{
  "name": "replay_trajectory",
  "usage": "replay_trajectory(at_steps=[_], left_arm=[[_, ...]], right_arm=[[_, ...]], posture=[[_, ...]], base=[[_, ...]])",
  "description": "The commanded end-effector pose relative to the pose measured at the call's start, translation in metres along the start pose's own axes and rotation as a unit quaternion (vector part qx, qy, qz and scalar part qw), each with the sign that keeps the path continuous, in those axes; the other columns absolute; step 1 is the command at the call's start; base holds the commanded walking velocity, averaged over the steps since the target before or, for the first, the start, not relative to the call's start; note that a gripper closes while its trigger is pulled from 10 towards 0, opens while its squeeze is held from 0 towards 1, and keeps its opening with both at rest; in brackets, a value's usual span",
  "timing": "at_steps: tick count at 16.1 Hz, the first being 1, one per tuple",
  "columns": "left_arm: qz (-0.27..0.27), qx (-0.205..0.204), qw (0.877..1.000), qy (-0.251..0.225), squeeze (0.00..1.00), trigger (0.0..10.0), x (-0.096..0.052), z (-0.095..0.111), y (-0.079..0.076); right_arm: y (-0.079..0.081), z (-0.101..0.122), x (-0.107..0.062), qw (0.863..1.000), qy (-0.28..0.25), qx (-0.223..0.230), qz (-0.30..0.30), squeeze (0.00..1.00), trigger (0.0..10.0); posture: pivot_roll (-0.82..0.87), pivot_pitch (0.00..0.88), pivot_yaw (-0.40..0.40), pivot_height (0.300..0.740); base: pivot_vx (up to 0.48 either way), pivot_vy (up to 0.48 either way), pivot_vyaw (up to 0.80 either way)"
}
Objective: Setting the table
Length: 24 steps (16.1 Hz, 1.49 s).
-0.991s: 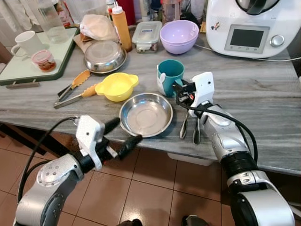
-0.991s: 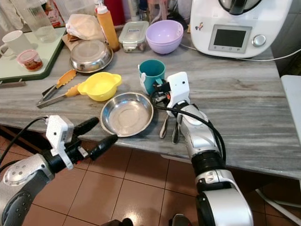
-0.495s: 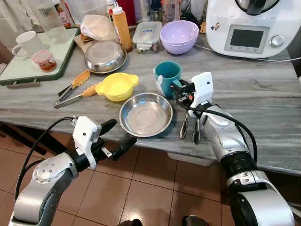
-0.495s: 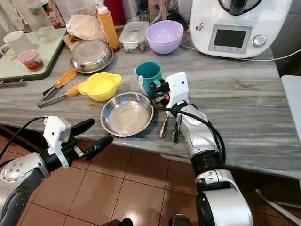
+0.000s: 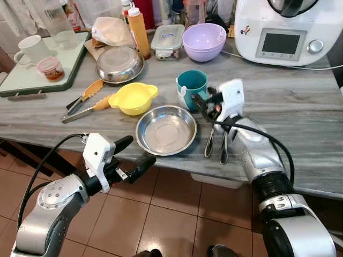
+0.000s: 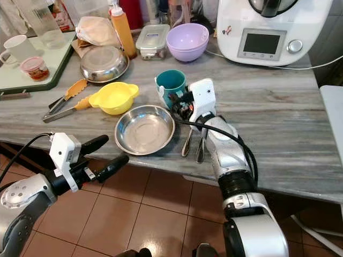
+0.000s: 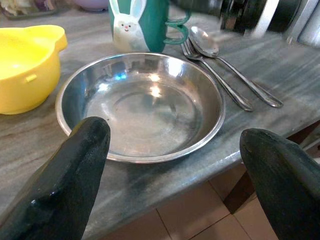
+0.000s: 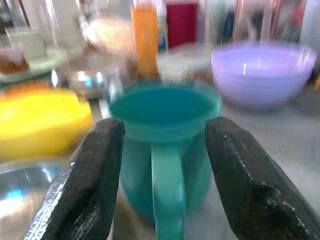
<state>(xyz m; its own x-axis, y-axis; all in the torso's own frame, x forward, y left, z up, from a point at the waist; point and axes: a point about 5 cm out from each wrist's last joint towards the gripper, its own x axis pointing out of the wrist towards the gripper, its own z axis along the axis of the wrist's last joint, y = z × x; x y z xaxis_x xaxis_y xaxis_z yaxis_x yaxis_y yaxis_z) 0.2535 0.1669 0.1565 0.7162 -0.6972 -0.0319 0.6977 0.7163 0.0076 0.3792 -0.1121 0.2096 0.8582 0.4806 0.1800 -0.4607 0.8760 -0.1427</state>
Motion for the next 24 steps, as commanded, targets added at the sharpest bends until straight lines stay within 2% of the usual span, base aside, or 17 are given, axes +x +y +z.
replay_trajectory(at_steps=[1,5,7,10,13,14,16,17,18,19,21,24], left_arm=[[0.008,0.005,1.0,0.008,0.0,10.0,-0.004,-0.003,0.002],[0.02,0.002,1.0,0.001,0.0,10.0,-0.004,-0.003,0.003],[0.048,0.0,0.999,-0.015,0.0,10.0,-0.006,0.001,0.008],[0.106,0.008,0.994,-0.034,0.0,10.0,-0.013,0.005,0.022],[0.186,0.028,0.981,-0.055,0.0,10.0,-0.022,0.009,0.042],[0.235,0.037,0.969,-0.063,0.0,10.0,-0.03,0.012,0.055],[0.266,0.047,0.961,-0.062,0.0,10.0,-0.037,0.011,0.059],[0.28,0.048,0.957,-0.06,0.0,10.0,-0.039,0.008,0.06],[0.289,0.047,0.954,-0.059,0.0,10.0,-0.04,0.007,0.06],[0.315,0.047,0.946,-0.058,0.0,10.0,-0.043,0.0,0.058],[0.344,0.029,0.936,-0.064,0.0,10.0,-0.042,-0.007,0.056],[0.344,0.028,0.937,-0.057,0.0,10.0,-0.034,-0.012,0.049]], right_arm=[[0.006,0.009,-0.001,1.0,-0.016,-0.006,0.012,1.0,10.0],[0.021,0.015,-0.018,0.999,-0.049,-0.024,0.005,1.0,10.0],[0.032,0.018,-0.034,0.997,-0.068,-0.04,-0.011,1.0,10.0],[0.041,0.014,-0.051,0.996,-0.066,-0.049,-0.03,1.0,10.0],[0.049,0.016,-0.066,0.993,-0.07,-0.086,-0.036,1.0,10.0],[0.049,0.014,-0.072,0.993,-0.062,-0.091,-0.044,1.0,10.0],[0.047,0.012,-0.078,0.993,-0.053,-0.095,-0.052,1.0,10.0],[0.046,0.011,-0.081,0.993,-0.049,-0.098,-0.055,0.94,10.0],[0.046,0.011,-0.083,0.992,-0.045,-0.1,-0.056,0.38,10.0],[0.045,0.007,-0.089,0.992,-0.033,-0.102,-0.062,0.0,10.0],[0.045,0.002,-0.092,0.992,-0.023,-0.104,-0.067,0.0,10.0],[0.044,-0.002,-0.095,0.992,-0.011,-0.098,-0.076,0.0,10.0]], posture=[[-0.16,0.17,0.102,0.74],[-0.17,0.158,0.102,0.74],[-0.18,0.152,0.104,0.74],[-0.18,0.14,0.105,0.74],[-0.2,0.126,0.105,0.74],[-0.2,0.124,0.101,0.74],[-0.2,0.127,0.104,0.74],[-0.21,0.126,0.104,0.74],[-0.21,0.126,0.104,0.74],[-0.21,0.127,0.105,0.74],[-0.21,0.128,0.104,0.74],[-0.21,0.128,0.104,0.74]], base=[[0.0,0.0,0.0],[0.0,0.0,0.0],[0.0,0.0,0.0],[0.0,0.0,0.0],[0.0,0.0,0.0],[0.0,0.0,0.0],[0.0,0.0,0.0],[0.0,0.0,0.0],[0.0,0.0,0.0],[0.0,0.0,0.0],[0.0,0.0,0.0],[0.0,0.0,0.0]])
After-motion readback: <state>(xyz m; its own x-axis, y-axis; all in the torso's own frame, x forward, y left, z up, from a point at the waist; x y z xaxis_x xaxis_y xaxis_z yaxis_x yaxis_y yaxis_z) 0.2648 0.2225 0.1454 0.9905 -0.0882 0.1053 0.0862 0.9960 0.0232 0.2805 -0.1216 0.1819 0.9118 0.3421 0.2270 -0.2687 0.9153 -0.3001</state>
